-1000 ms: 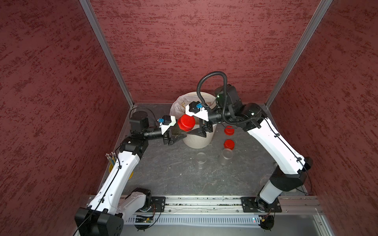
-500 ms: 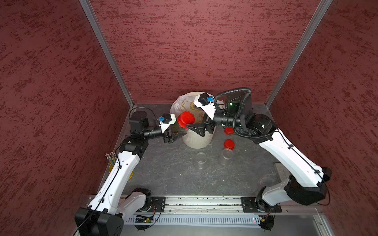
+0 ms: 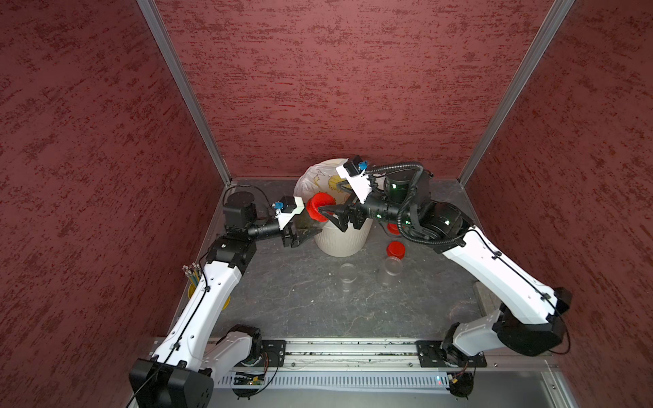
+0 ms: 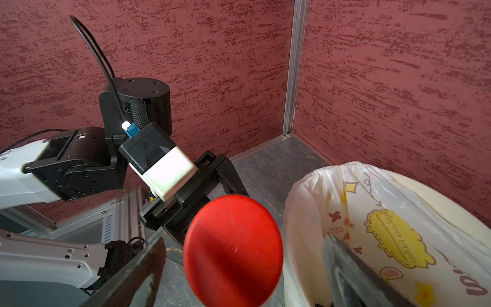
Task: Empty moldy tea leaves from jars
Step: Screw the lid onto the jar.
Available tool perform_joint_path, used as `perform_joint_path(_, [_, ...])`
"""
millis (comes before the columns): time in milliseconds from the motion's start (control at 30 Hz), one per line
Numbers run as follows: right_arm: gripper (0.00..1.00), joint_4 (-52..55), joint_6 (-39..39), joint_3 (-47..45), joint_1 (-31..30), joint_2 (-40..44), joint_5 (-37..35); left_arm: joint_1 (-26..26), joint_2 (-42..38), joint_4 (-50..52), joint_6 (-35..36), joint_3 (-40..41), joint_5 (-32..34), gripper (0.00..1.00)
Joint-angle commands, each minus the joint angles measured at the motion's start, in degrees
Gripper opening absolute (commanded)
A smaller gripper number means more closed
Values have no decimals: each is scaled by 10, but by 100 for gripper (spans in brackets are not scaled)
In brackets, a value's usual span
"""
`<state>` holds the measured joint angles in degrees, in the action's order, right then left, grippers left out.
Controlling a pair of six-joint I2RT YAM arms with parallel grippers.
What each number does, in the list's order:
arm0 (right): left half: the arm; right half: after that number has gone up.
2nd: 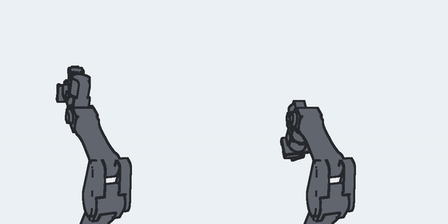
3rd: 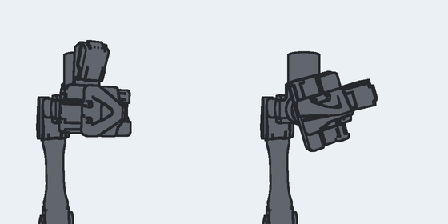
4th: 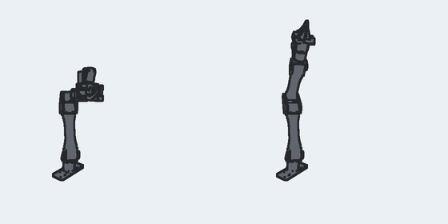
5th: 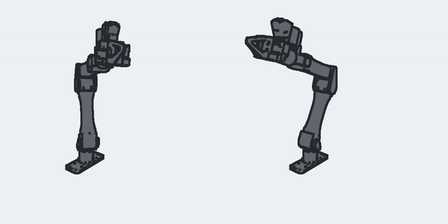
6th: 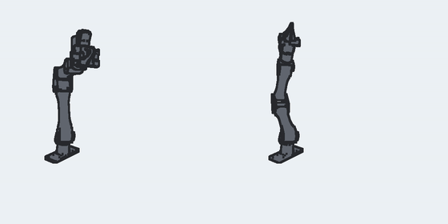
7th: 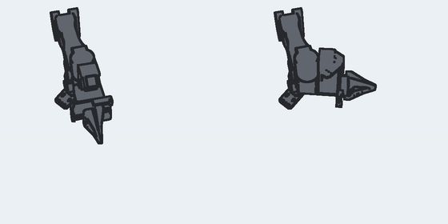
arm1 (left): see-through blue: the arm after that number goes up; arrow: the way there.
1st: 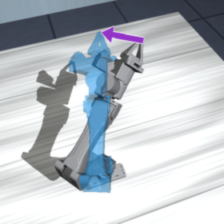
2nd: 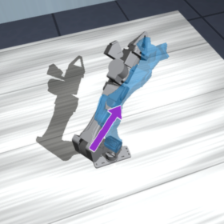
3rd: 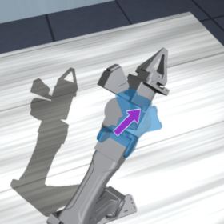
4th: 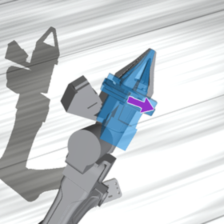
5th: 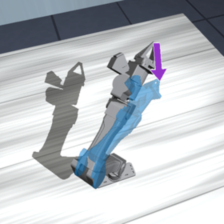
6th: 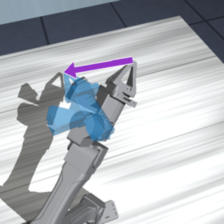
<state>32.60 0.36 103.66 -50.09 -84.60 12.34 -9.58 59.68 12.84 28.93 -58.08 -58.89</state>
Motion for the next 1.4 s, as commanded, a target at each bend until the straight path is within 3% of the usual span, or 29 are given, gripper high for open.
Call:
perform_joint_path(0, [92,-20,-19,-5,-6,-8,1,2,-3,-13,-5,-2,-1,63])
perform_joint_path(467, [86,-16,-19,-5,-10,-31,5,2,-2,-13,-4,-2,-1,63])
perform_joint_path(1000, [68,-4,-8,4,-10,-43,25,2,-3,-12,-3,-3,-3,63])
perform_joint_path(1367, [48,17,46,-4,-8,-34,22,2,-6,-5,-2,-4,-6,63])
